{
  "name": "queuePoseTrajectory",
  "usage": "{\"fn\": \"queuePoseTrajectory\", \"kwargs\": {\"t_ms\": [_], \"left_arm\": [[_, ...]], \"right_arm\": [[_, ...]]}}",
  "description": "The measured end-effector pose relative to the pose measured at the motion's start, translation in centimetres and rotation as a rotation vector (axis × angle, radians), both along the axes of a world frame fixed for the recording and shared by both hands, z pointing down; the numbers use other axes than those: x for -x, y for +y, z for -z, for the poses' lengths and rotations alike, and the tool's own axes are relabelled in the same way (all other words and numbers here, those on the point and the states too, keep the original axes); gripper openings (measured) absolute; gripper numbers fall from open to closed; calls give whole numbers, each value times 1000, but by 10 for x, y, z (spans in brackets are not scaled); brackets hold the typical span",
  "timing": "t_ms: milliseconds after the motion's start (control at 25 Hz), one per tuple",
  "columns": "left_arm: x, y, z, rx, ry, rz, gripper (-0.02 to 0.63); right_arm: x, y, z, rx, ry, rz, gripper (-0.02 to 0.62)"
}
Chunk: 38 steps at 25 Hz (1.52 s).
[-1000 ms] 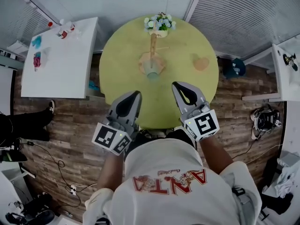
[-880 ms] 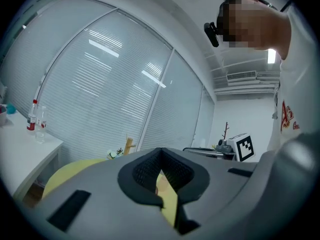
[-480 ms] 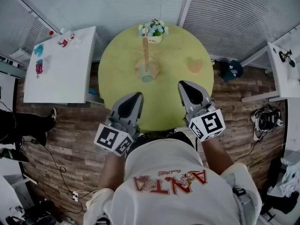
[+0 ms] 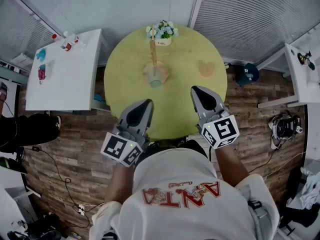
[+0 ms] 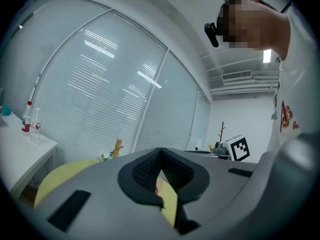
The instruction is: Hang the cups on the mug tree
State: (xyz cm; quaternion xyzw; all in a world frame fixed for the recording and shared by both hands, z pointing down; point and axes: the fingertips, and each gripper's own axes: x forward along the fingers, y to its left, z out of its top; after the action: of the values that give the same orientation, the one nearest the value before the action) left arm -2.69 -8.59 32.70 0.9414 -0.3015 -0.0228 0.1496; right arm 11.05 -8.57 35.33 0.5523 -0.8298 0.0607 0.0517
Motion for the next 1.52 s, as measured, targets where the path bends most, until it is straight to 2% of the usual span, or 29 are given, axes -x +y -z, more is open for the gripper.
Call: {"fn": "queuePoseTrajectory", "kwargs": {"t_ms": [120, 440, 680, 1000, 1160, 1360, 1520], "left_arm": [[-7, 2, -2, 7, -4, -6, 9], [-35, 1, -17, 46, -31, -10, 9], [-59, -5, -34, 84, -60, 12, 9], [-93, -23, -61, 128, -97, 35, 9], [-121, -33, -78, 155, -100, 15, 9], [-153, -46, -92, 173, -95, -19, 9], [-165, -55, -100, 180, -98, -25, 9]], "right_arm": [[-26, -5, -14, 54, 3, -61, 11], [-119, -31, -76, 227, 90, -199, 176], [-173, -59, -127, 327, 131, -230, 248], [-202, -105, -219, 492, 159, -207, 293], [-216, -123, -261, 558, 174, -199, 311], [-221, -135, -290, 586, 182, -157, 320], [-221, -144, -302, 579, 164, -122, 319]]}}
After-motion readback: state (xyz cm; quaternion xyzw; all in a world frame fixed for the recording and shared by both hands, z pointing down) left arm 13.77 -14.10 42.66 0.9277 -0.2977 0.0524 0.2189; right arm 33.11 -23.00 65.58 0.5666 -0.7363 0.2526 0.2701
